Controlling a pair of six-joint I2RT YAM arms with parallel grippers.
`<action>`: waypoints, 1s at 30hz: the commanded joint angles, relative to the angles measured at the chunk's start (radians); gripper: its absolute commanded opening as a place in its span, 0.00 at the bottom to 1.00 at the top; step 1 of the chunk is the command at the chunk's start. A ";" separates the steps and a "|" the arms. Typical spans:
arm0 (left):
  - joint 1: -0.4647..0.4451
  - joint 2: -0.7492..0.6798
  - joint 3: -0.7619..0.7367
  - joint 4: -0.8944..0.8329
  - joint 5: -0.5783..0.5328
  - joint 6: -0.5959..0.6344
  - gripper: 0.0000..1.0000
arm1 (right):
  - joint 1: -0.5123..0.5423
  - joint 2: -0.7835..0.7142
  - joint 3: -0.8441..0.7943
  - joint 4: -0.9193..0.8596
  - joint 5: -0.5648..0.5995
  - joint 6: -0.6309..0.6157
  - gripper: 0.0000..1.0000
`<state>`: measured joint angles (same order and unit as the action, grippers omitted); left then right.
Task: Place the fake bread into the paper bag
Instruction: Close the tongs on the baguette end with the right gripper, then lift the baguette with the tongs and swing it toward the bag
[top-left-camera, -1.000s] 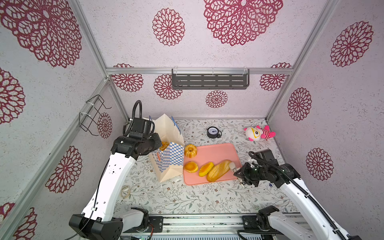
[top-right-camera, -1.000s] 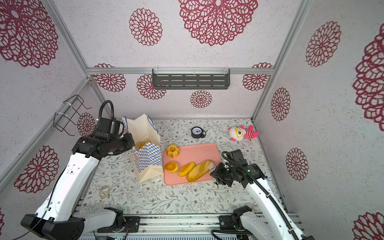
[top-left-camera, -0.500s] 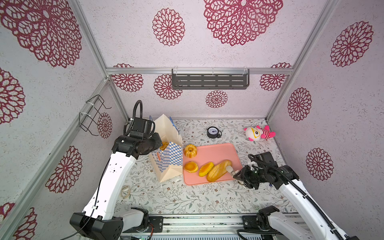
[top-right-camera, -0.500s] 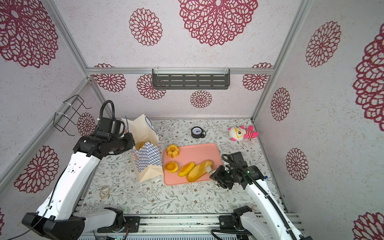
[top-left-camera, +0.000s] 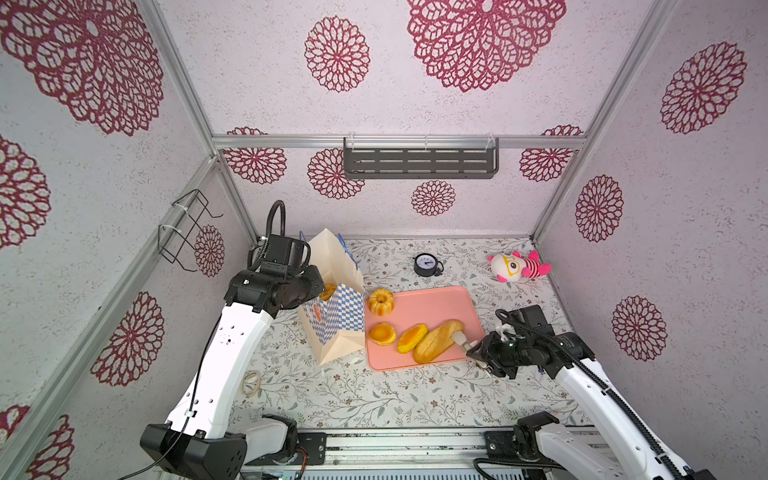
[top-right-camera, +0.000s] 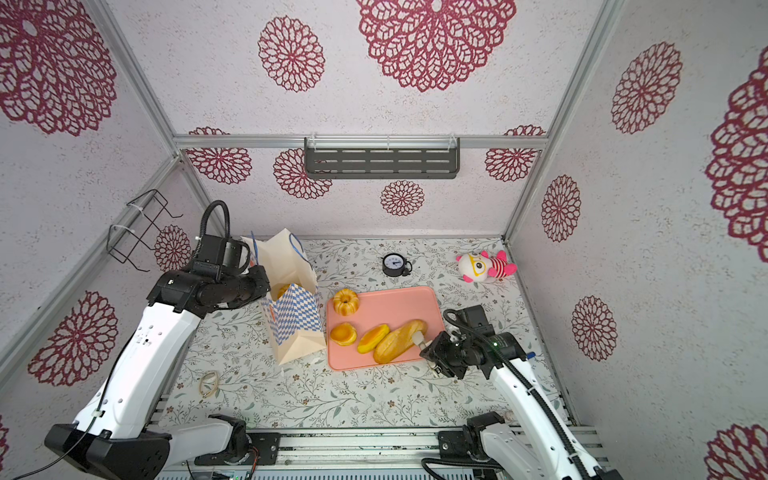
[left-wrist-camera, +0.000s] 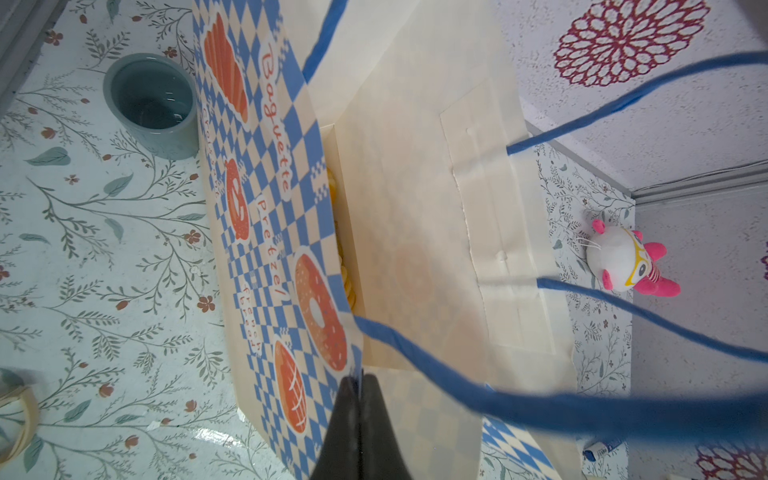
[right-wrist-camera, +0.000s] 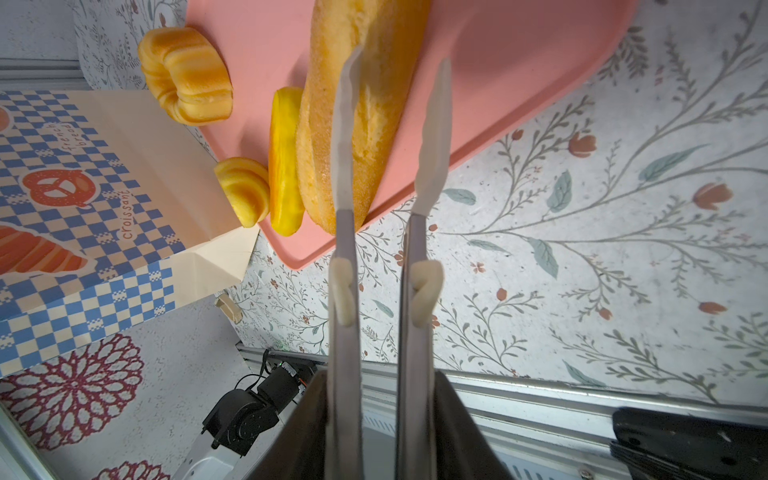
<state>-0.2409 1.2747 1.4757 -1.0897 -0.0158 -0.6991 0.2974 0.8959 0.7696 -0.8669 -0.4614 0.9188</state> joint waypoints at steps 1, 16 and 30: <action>0.008 0.014 0.022 0.029 -0.002 0.015 0.00 | -0.009 0.003 -0.003 0.067 -0.031 0.011 0.38; 0.008 0.021 0.046 0.012 -0.013 0.022 0.00 | -0.053 0.046 -0.003 0.162 -0.057 0.009 0.11; 0.011 0.045 0.091 0.000 -0.013 0.033 0.00 | -0.072 0.006 0.137 0.057 -0.029 -0.074 0.00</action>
<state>-0.2382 1.3121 1.5406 -1.1126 -0.0200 -0.6823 0.2333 0.9333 0.8352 -0.7925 -0.4965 0.8982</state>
